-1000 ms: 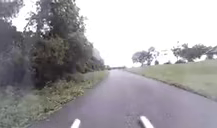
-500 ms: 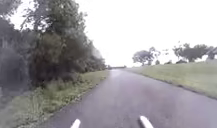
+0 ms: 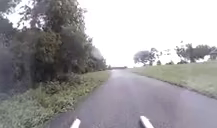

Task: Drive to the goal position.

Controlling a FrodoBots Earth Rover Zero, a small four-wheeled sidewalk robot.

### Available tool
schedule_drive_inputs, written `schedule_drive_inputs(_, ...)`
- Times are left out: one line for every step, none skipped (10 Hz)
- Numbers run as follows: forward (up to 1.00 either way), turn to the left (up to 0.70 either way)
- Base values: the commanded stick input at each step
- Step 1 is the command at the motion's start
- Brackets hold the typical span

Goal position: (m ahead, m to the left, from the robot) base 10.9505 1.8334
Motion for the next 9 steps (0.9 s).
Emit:
schedule_drive_inputs(0.7,0.0)
schedule_drive_inputs(0.7,0.0)
schedule_drive_inputs(0.7,0.0)
schedule_drive_inputs(0.7,0.0)
schedule_drive_inputs(0.7,0.0)
schedule_drive_inputs(0.7,0.0)
schedule_drive_inputs(0.7,0.0)
schedule_drive_inputs(0.7,0.0)
schedule_drive_inputs(0.7,0.0)
